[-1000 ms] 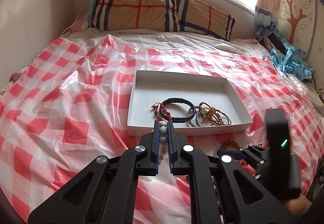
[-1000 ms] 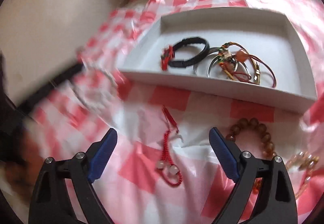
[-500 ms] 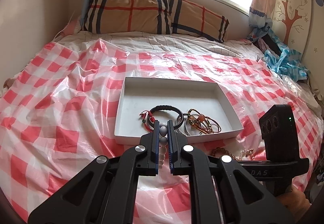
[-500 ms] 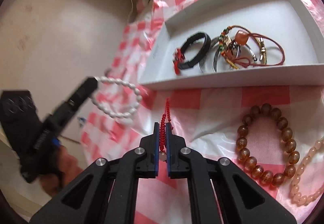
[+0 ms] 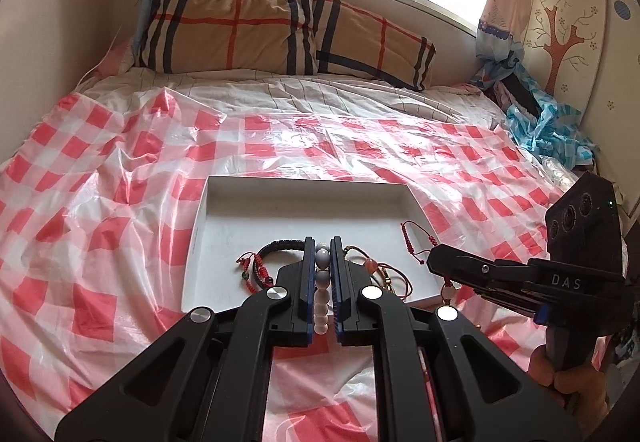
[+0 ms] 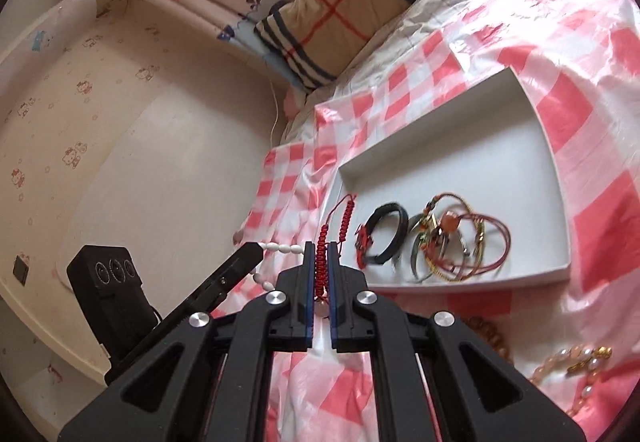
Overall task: Organize jewelry
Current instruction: 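Carry both bracelets into the white box and open both tools, then move both tools back over the brown and pink bead bracelets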
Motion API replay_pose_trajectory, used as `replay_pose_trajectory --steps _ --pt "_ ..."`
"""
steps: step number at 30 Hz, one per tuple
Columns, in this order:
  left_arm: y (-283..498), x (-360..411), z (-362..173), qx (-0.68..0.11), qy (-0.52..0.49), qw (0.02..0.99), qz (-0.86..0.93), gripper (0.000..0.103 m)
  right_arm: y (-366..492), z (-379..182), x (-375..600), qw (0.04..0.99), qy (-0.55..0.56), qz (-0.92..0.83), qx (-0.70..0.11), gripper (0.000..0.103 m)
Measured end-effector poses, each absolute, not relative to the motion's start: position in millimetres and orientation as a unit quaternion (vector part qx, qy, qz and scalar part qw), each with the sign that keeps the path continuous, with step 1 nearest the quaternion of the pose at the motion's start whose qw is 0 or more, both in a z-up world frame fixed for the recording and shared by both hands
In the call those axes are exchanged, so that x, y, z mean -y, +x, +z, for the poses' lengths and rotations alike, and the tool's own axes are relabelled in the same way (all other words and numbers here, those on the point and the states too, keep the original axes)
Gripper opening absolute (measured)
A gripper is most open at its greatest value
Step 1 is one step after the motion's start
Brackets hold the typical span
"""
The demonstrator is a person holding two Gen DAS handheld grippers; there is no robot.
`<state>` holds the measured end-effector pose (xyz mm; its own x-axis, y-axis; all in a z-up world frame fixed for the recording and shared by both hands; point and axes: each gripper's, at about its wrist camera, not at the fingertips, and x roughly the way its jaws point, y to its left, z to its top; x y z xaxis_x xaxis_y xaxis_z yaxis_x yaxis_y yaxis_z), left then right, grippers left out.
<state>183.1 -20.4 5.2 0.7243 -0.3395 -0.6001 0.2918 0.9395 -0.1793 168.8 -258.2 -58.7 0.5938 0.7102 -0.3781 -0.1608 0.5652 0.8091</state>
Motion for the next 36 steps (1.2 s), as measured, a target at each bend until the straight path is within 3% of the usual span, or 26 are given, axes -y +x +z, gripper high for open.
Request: replay_pose_trajectory --steps 8,10,11,14,16,18,19,23,30,36 --pt "212 41 -5 -0.33 -0.028 0.924 -0.192 0.007 207 -58 254 0.856 0.309 0.203 -0.361 0.008" --pt "221 45 -17 -0.342 -0.013 0.923 -0.177 0.007 210 -69 258 0.856 0.306 0.178 -0.376 0.041" --pt "224 46 -25 -0.351 -0.003 0.922 -0.163 0.008 209 -74 262 0.857 0.307 0.167 -0.378 0.068" --pt "228 44 -43 -0.38 0.013 0.915 -0.136 0.015 210 -75 268 0.857 0.31 0.162 -0.378 0.069" --pt "226 41 -48 -0.384 0.021 0.915 -0.121 0.027 207 -72 271 0.858 0.312 0.16 -0.375 0.069" --pt "221 38 -51 -0.384 0.025 0.917 -0.107 0.049 207 -72 274 0.858 0.311 0.154 -0.378 0.073" --pt "218 37 -51 -0.384 0.026 0.918 -0.1 0.051 207 -72 275 0.857 0.312 0.151 -0.38 0.075" --pt "204 46 -46 -0.376 0.044 0.919 -0.113 0.054 205 -70 286 0.858 0.318 0.132 -0.381 0.08" --pt "154 117 -53 -0.355 0.19 0.89 -0.213 0.054 172 -45 315 0.885 0.289 0.07 -0.36 0.088" --pt "162 130 -83 -0.412 0.177 0.878 -0.169 0.053 135 -42 337 0.89 0.247 0.008 -0.383 0.09"
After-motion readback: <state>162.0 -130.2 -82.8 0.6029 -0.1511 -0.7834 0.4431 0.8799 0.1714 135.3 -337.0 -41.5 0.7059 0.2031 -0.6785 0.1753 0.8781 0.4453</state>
